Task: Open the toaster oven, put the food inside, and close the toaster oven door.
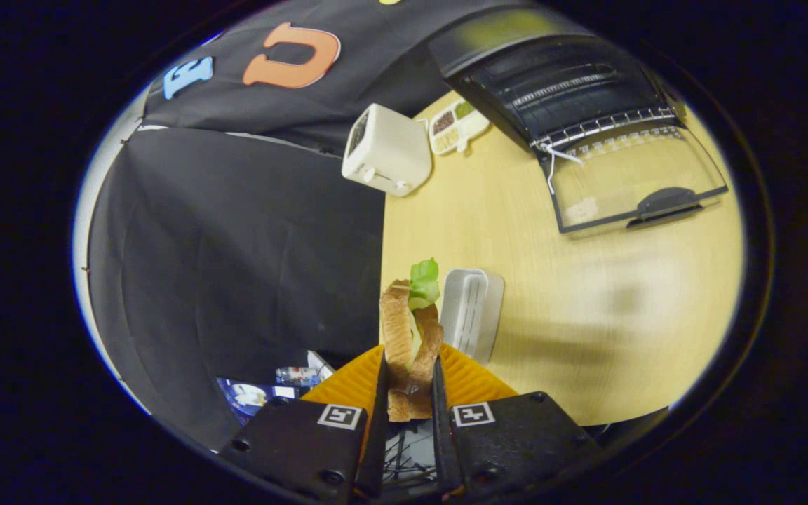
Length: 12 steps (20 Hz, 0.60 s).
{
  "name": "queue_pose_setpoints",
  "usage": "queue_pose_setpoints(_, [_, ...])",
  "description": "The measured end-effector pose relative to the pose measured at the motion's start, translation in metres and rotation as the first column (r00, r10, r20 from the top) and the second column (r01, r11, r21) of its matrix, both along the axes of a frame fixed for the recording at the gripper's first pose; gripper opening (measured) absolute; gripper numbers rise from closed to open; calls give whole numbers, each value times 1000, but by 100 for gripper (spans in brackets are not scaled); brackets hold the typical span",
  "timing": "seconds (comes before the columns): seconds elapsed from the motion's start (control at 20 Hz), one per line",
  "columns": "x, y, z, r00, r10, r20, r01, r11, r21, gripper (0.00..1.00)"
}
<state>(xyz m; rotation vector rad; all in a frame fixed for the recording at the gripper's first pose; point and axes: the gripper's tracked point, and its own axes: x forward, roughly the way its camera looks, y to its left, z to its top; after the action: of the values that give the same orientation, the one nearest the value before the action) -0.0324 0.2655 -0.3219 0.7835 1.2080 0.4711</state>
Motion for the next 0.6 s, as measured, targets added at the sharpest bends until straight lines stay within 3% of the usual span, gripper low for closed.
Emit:
queue_pose_setpoints(0.35, [49, -107, 35, 976, -199, 91, 196, 980, 39, 34])
queue_pose_setpoints(0.6, [94, -195, 10, 899, -429, 89, 422, 903, 85, 33])
